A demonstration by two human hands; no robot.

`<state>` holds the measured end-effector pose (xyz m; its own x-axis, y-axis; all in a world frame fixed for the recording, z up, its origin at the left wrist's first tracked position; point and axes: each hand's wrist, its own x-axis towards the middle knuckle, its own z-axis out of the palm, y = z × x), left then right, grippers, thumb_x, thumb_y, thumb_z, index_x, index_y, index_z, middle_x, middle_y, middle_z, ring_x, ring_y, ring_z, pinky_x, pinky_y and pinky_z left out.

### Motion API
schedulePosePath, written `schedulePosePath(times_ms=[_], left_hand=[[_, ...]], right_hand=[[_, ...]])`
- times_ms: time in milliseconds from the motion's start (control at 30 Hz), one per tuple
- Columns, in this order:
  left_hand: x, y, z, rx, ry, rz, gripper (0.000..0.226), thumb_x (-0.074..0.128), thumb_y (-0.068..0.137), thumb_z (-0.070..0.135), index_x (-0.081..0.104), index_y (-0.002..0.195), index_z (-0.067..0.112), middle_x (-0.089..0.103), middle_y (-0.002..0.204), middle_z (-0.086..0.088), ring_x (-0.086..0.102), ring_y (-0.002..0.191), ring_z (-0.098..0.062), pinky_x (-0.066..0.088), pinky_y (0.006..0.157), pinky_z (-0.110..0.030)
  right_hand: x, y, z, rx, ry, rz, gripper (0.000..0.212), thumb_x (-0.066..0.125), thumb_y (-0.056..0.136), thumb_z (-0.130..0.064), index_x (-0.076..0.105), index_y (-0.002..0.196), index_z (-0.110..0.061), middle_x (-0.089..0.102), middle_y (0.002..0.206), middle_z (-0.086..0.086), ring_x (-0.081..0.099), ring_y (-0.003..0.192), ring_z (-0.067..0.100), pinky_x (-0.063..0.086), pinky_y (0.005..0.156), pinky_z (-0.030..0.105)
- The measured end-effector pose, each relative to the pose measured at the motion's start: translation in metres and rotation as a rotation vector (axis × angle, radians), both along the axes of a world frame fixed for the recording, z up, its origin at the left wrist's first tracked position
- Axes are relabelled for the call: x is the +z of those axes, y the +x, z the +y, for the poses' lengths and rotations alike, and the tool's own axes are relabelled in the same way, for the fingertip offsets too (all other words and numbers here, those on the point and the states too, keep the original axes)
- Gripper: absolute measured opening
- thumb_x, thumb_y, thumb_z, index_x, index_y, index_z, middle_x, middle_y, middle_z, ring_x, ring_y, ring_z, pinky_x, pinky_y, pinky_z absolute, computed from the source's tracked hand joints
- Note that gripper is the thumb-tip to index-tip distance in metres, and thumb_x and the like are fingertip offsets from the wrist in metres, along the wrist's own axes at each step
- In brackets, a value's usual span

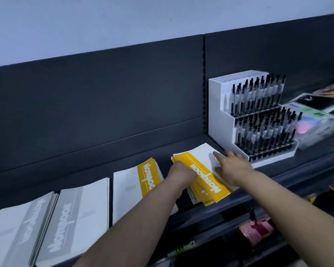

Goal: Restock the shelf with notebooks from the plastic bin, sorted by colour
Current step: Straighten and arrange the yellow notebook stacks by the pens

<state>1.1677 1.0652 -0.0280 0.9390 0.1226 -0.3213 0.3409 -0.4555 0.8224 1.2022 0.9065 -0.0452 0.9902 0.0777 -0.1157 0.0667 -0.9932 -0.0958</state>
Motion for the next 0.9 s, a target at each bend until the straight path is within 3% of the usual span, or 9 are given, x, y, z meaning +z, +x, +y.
schedulePosePath(times_ms=[133,267,333,400,533,633,733,800,900], left_hand=[[-0.005,0.008,-0.003,0.090,-0.184,0.120,0.029,0.063,0.088,0.007,0.057,0.117,0.010,0.060,0.115,-0.006,0.055,0.101,-0.025,0.046,0.085,-0.036],[-0.003,0.014,-0.008,0.168,-0.218,0.131,0.028,0.071,0.084,0.007,0.056,0.107,0.009,0.063,0.115,-0.011,0.060,0.108,-0.029,0.051,0.088,-0.038],[-0.001,0.015,-0.010,0.209,-0.244,0.140,0.020,0.071,0.084,0.004,0.054,0.093,0.009,0.062,0.104,-0.010,0.060,0.105,-0.030,0.050,0.083,-0.037],[0.002,0.017,-0.012,0.250,-0.292,0.155,0.023,0.068,0.086,0.000,0.048,0.084,0.010,0.062,0.107,-0.014,0.060,0.105,-0.032,0.052,0.084,-0.041],[0.010,0.021,-0.021,0.228,-0.261,0.152,0.031,0.061,0.091,0.000,0.051,0.121,0.003,0.059,0.124,-0.018,0.060,0.113,-0.034,0.051,0.085,-0.042],[0.009,0.021,-0.024,0.197,-0.222,0.152,0.033,0.059,0.093,0.001,0.052,0.125,0.000,0.062,0.120,-0.018,0.062,0.109,-0.033,0.051,0.079,-0.040],[0.009,0.020,-0.016,0.181,-0.210,0.087,0.017,0.059,0.093,0.001,0.055,0.109,0.005,0.062,0.108,-0.016,0.063,0.104,-0.034,0.053,0.082,-0.041],[0.012,0.022,-0.008,0.154,-0.187,-0.031,0.018,0.059,0.091,0.001,0.052,0.102,0.014,0.063,0.108,-0.011,0.063,0.103,-0.031,0.054,0.088,-0.045],[0.024,0.021,0.003,0.083,-0.152,-0.237,0.032,0.058,0.094,0.006,0.046,0.113,0.028,0.063,0.115,-0.002,0.063,0.105,-0.024,0.053,0.091,-0.045]], right_hand=[[-0.007,0.005,-0.005,-0.043,0.112,0.153,0.068,0.043,0.093,-0.052,0.019,0.147,-0.019,0.034,0.148,0.013,0.038,0.134,0.034,0.038,0.106,0.040],[-0.014,0.005,0.001,-0.055,0.119,0.148,0.075,0.044,0.090,-0.060,0.022,0.146,-0.014,0.038,0.143,0.015,0.032,0.133,0.036,0.036,0.107,0.043],[-0.015,0.004,0.004,-0.064,0.116,0.133,0.075,0.044,0.090,-0.060,0.022,0.145,-0.013,0.038,0.143,0.014,0.031,0.133,0.035,0.036,0.106,0.045],[-0.017,0.006,0.002,-0.068,0.126,0.141,0.077,0.044,0.090,-0.060,0.021,0.146,-0.013,0.037,0.144,0.015,0.030,0.134,0.035,0.035,0.107,0.046],[-0.018,0.008,-0.005,-0.063,0.182,0.150,0.079,0.044,0.090,-0.060,0.018,0.148,-0.013,0.035,0.145,0.016,0.029,0.135,0.035,0.035,0.107,0.045],[-0.020,0.006,-0.010,-0.059,0.263,0.138,0.085,0.048,0.090,-0.058,0.007,0.152,-0.017,0.028,0.150,0.015,0.026,0.138,0.035,0.034,0.109,0.045],[-0.016,0.006,-0.012,-0.089,0.609,0.105,0.094,0.056,0.092,-0.043,-0.015,0.152,-0.025,0.018,0.158,0.012,0.030,0.141,0.032,0.034,0.109,0.042],[-0.010,0.008,-0.009,-0.110,0.825,0.017,0.090,0.053,0.096,-0.025,-0.020,0.150,-0.025,0.023,0.157,0.012,0.042,0.132,0.030,0.039,0.100,0.038],[0.004,0.008,0.001,-0.099,0.852,-0.211,0.085,0.044,0.097,-0.011,-0.021,0.149,-0.023,0.016,0.156,0.012,0.048,0.120,0.036,0.043,0.090,0.041]])
